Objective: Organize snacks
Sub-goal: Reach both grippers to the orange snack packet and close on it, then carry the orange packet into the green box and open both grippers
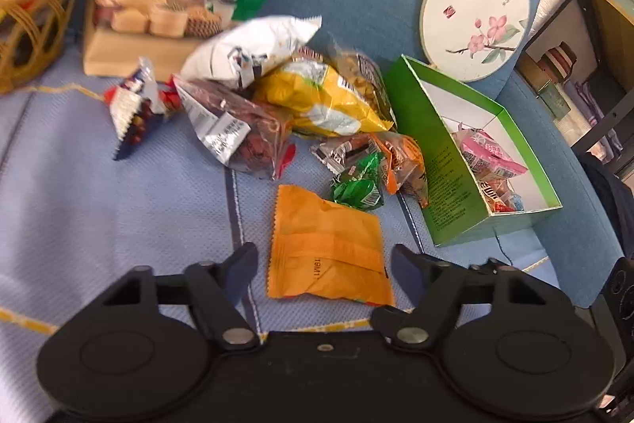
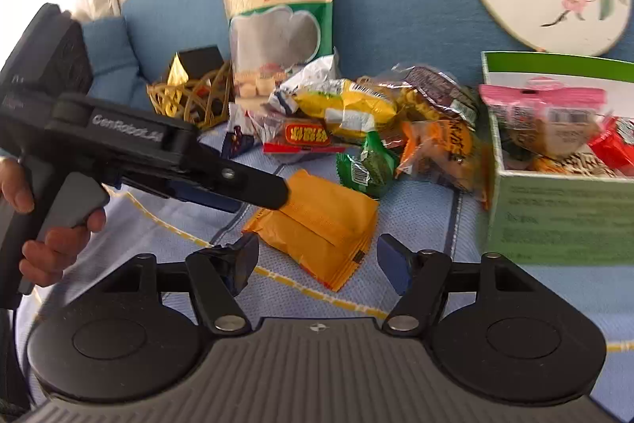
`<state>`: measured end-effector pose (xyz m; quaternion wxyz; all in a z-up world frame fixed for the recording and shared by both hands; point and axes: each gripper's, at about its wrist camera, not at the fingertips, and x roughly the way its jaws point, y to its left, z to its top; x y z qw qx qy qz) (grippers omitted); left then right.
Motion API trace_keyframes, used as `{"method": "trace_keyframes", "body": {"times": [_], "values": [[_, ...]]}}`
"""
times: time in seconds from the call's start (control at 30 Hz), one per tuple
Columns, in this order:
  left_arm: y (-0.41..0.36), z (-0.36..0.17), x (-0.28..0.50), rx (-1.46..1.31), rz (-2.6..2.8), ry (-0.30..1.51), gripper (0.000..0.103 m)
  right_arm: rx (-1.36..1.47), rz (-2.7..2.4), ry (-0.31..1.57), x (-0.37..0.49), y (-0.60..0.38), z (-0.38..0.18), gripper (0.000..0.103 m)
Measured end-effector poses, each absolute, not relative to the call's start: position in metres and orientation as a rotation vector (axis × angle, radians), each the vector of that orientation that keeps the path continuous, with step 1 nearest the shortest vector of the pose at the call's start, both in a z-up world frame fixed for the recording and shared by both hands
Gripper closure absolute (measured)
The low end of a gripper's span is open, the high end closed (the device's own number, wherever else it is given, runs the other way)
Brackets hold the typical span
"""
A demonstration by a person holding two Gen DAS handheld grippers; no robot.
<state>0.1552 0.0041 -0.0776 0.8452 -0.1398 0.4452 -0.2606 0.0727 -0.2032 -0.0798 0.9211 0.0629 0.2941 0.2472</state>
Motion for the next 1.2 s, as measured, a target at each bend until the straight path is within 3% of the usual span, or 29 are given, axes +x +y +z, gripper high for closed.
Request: {"method": "trace_keyframes", "body": {"times": [0.33, 0.4, 0.43, 0.5, 0.57, 0.73, 1.2], "values": [[-0.007, -0.083, 0.163, -0.221, -0.584, 0.916, 0.003, 0.016, 0.503, 0.671, 0.099, -0.182, -0.088, 0.0], [-0.008, -0.083, 0.163, -0.202, -0.577, 0.917, 0.029, 0.006, 0.499, 0.666, 0.098, -0.18, -0.088, 0.002], [-0.007, -0.084, 0.164, -0.207, -0.58, 0.922, 0.029, 0.015, 0.504, 0.663, 0.097, -0.181, -0.087, 0.013], [-0.005, -0.085, 0.166, -0.233, -0.576, 0.933, 0.042, 0.022, 0.508, 0.659, 0.095, -0.182, -0.088, 0.032], [-0.004, -0.085, 0.165, -0.248, -0.578, 0.934, 0.052, 0.028, 0.511, 0.654, 0.095, -0.181, -0.088, 0.041], [-0.009, -0.072, 0.156, -0.243, -0.556, 0.918, 0.055, 0.016, 0.516, 0.623, 0.088, -0.183, -0.082, 0.05], [-0.091, 0.005, 0.163, -0.155, -0.711, 0.743, 0.059, 0.102, 0.349, 0.382, 0.072, -0.254, -0.031, 0.051]]}}
